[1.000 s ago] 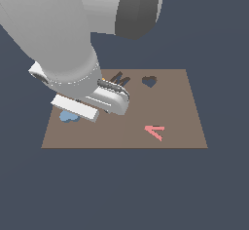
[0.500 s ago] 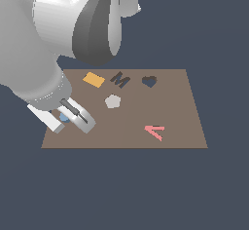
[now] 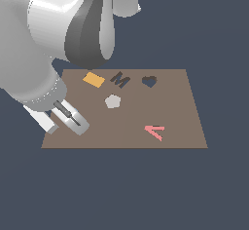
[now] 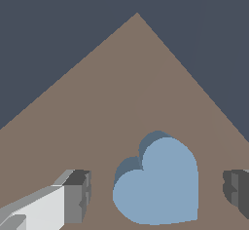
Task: Insert a designated object into the corresponding slot on a board.
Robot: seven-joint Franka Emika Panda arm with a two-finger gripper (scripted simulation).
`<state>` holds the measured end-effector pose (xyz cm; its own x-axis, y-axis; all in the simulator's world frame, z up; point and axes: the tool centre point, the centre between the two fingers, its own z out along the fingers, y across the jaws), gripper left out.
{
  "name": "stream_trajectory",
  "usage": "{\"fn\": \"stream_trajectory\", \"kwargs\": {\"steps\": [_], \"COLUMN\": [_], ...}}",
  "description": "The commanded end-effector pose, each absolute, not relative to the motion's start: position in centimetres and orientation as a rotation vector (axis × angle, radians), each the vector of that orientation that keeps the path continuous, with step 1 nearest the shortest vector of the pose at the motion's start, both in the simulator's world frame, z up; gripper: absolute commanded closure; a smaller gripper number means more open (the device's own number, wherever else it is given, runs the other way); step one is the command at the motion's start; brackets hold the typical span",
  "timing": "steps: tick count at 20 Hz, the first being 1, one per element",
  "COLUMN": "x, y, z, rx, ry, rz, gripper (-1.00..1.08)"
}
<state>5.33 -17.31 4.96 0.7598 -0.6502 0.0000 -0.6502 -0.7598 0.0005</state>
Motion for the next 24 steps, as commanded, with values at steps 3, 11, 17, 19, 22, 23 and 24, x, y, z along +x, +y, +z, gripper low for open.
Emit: {"fn": "stream_trajectory", "kwargs": {"steps": [3, 11, 17, 19, 22, 23, 24], "x": [5.3, 5.3, 5.3, 5.3, 5.3, 5.3, 5.3], "y": [-17.3, -17.2, -17.2, -17.2, -17.3, -17.5, -17.9], "z": [4.3, 3.0, 3.0, 3.0, 3.1, 3.2, 3.3], "rx": [2.947, 2.947, 2.947, 2.947, 2.947, 2.945, 2.942], "ry": [-1.088, -1.087, -1.087, -1.087, -1.087, -1.085, -1.084], "rz": [0.000, 0.000, 0.000, 0.000, 0.001, 0.003, 0.006], "gripper": [-0.92, 1.08, 1.08, 1.08, 1.08, 1.08, 1.08]}}
